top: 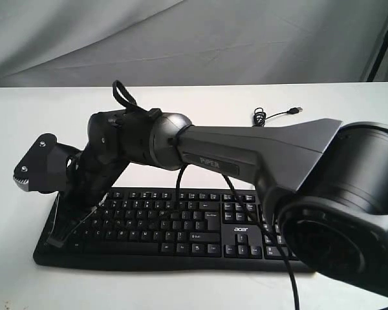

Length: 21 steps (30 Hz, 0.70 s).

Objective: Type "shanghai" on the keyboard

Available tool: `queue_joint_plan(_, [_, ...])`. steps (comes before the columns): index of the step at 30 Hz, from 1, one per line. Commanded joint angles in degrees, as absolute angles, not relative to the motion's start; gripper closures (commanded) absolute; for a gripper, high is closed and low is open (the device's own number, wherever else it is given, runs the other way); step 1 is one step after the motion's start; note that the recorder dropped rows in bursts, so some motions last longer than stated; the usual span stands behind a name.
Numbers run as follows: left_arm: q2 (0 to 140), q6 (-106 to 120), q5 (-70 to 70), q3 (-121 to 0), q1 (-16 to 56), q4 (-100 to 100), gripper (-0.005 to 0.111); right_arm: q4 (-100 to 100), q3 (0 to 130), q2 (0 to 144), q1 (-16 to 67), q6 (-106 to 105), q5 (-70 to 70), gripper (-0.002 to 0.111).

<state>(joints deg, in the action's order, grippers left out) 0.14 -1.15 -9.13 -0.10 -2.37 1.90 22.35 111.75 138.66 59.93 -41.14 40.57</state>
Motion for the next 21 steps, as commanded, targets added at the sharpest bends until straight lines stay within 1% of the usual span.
queue_joint_plan(1, [0.0,-1.31,-8.82,0.0,-2.0,1.79,0.107,23.51,112.08,139.56,60.04,-41.78,40.08,0.108])
queue_joint_plan(12, [0.0,-1.31,-8.82,0.0,-2.0,1.79,0.107,22.42,112.08,138.86,60.04,-41.78,40.71,0.108])
queue_joint_plan(18, [0.0,-1.31,-8.82,0.0,-2.0,1.79,0.107,14.4,111.93,133.01,60.04,-37.35,44.72,0.108])
queue_joint_plan(21, [0.0,-1.31,-8.82,0.0,-2.0,1.79,0.107,11.44,107.84,129.43,59.93,-34.56,45.33,0.108])
